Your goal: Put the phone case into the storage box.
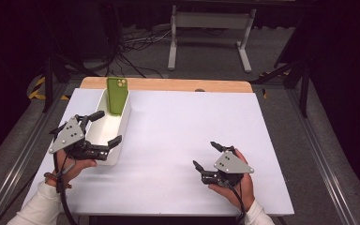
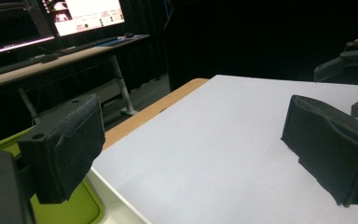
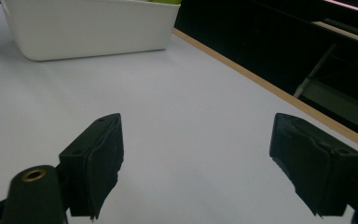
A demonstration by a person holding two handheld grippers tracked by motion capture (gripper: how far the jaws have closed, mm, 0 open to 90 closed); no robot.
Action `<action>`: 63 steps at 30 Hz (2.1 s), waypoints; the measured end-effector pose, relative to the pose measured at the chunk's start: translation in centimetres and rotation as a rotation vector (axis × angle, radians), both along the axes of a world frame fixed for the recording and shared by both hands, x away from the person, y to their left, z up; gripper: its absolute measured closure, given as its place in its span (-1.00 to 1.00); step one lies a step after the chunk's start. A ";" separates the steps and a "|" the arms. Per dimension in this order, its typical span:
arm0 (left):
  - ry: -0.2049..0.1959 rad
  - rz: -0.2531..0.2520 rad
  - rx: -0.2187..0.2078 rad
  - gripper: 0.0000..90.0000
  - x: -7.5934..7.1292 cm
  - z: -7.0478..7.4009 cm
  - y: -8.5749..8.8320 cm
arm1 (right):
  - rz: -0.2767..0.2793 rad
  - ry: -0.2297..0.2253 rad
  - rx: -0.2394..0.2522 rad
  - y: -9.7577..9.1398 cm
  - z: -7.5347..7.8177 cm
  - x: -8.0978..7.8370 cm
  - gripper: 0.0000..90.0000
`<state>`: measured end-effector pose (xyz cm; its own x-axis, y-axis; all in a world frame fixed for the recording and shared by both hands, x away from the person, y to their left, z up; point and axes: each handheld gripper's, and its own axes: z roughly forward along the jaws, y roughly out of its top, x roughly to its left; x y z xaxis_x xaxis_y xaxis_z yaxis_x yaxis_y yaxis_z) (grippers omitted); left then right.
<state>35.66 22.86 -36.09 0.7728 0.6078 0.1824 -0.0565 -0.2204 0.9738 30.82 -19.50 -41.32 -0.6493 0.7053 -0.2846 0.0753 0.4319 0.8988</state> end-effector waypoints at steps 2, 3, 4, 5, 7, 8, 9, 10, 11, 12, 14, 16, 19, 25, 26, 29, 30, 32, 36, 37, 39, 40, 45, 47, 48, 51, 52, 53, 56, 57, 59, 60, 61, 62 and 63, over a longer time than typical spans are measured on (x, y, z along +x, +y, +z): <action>0.003 -0.006 -0.005 -0.86 -0.2 -0.1 -0.2 | 0.001 0.000 0.001 0.0 0.0 0.0 -0.60; 0.004 -0.010 -0.002 -0.86 -0.3 -0.1 -0.2 | 0.001 -0.001 -0.002 0.0 0.0 0.0 -0.60; 0.005 -0.011 0.002 -0.86 -0.4 -0.1 -0.3 | 0.001 -0.001 -0.001 0.0 0.0 0.0 -0.60; 0.006 -0.017 0.005 -0.85 -0.6 -0.3 -0.5 | 0.001 -0.002 -0.001 0.0 0.0 0.0 -0.60; 0.002 -0.018 0.009 -0.85 -0.7 -0.3 -0.6 | 0.001 -0.003 0.000 0.0 0.0 0.0 -0.60; 0.002 -0.020 0.010 -0.84 -0.8 -0.4 -0.7 | 0.001 -0.003 0.000 0.0 0.1 0.0 -0.60; -0.001 -0.023 0.008 -0.84 -1.0 -0.4 -0.8 | 0.002 -0.003 0.000 0.0 0.1 0.0 -0.60; -0.006 -0.026 0.009 -0.84 -1.2 -0.5 -0.9 | 0.000 -0.004 0.001 0.0 0.1 0.0 -0.60; -0.008 -0.028 0.006 -0.84 -1.3 -0.5 -0.9 | 0.001 -0.003 0.002 0.0 0.1 0.0 -0.60; -0.006 -0.029 0.009 -0.84 -1.5 -0.5 -1.0 | 0.001 -0.003 0.002 0.0 0.1 0.0 -0.60; -0.008 -0.031 0.003 -0.84 -1.6 -0.6 -1.1 | 0.003 -0.006 0.001 0.1 0.1 -0.1 -0.60; -0.001 -0.038 0.006 -0.84 -1.8 -0.7 -1.2 | 0.004 -0.006 0.000 0.1 0.1 -0.1 -0.60; 0.002 -0.044 0.003 -0.85 -2.1 -1.0 -1.3 | 0.003 -0.004 0.002 0.0 0.1 -0.1 -0.60; -0.007 -0.063 -0.003 -0.87 -2.5 -1.4 -1.6 | 0.001 -0.003 0.001 -0.1 0.1 -0.1 -0.60; -0.008 -0.065 -0.005 -0.87 -2.5 -1.5 -1.7 | 0.002 -0.002 0.002 0.0 0.1 -0.1 -0.60; -0.006 -0.062 -0.004 -0.87 -2.8 -1.6 -2.0 | 0.003 -0.002 0.000 0.0 0.1 -0.1 -0.60; -0.002 -0.064 -0.001 -0.87 -2.8 -1.6 -2.0 | 0.002 0.000 -0.001 0.0 0.1 -0.1 -0.60; 0.008 -0.079 0.001 -0.87 -2.9 -1.9 -2.2 | 0.004 -0.001 0.003 0.0 0.1 -0.1 -0.60; 0.012 -0.086 0.025 -0.87 -3.2 -2.2 -2.5 | 0.006 -0.004 0.005 0.1 0.2 -0.2 -0.60; 0.014 -0.093 0.029 -0.87 -3.3 -2.3 -2.6 | 0.006 -0.003 0.005 0.2 0.2 -0.2 -0.60; 0.016 -0.101 0.039 -0.89 -3.5 -2.4 -2.7 | 0.007 -0.003 0.008 0.3 0.2 -0.2 -0.60; 0.016 -0.101 0.045 -0.90 -3.6 -2.5 -2.8 | 0.013 -0.004 0.004 0.5 0.3 -0.2 -0.60; 0.025 -0.110 0.064 -0.91 -4.0 -3.1 -3.2 | 0.024 -0.008 0.000 0.9 0.3 -0.4 -0.60; 0.030 -0.113 0.077 -0.90 -4.1 -3.4 -3.4 | 0.025 -0.010 0.002 0.9 0.3 -0.4 -0.60; 0.030 -0.108 0.082 -0.90 -4.2 -3.6 -3.6 | 0.024 -0.009 0.004 0.9 0.3 -0.5 -0.60; 0.041 -0.113 0.097 -0.90 -4.5 -4.1 -3.9 | 0.027 -0.011 0.009 0.7 0.4 -0.6 -0.60; 0.045 -0.110 0.097 -0.89 -4.7 -4.3 -4.0 | 0.029 -0.009 0.012 0.7 0.4 -0.6 -0.60; 0.047 -0.110 0.103 -0.89 -4.8 -4.4 -4.1 | 0.030 -0.008 0.013 0.7 0.4 -0.7 -0.60; 0.060 -0.099 0.114 -0.86 -5.1 -4.9 -4.6 | 0.036 0.000 0.008 0.7 0.2 -0.8 -0.60; 0.062 -0.092 0.114 -0.86 -5.1 -5.1 -4.7 | 0.036 0.000 0.008 0.7 0.2 -0.8 -0.60; 0.070 -0.085 0.119 -0.86 -5.2 -5.4 -4.9 | 0.037 0.008 0.006 0.8 0.0 -0.8 -0.60; 0.071 -0.082 0.122 -0.86 -5.3 -5.5 -4.9 | 0.037 0.008 0.005 0.8 0.0 -0.8 -0.60; 0.064 -0.083 0.130 -0.87 -5.4 -5.7 -4.9 | 0.038 0.010 0.001 0.8 0.0 -0.8 -0.60; 0.082 -0.080 0.128 -0.87 -5.4 -6.0 -4.8 | 0.039 0.010 0.003 0.9 0.0 -0.8 -0.60; 0.088 -0.074 0.126 -0.88 -5.5 -6.2 -4.7 | 0.039 0.008 0.004 0.9 0.0 -0.9 -0.60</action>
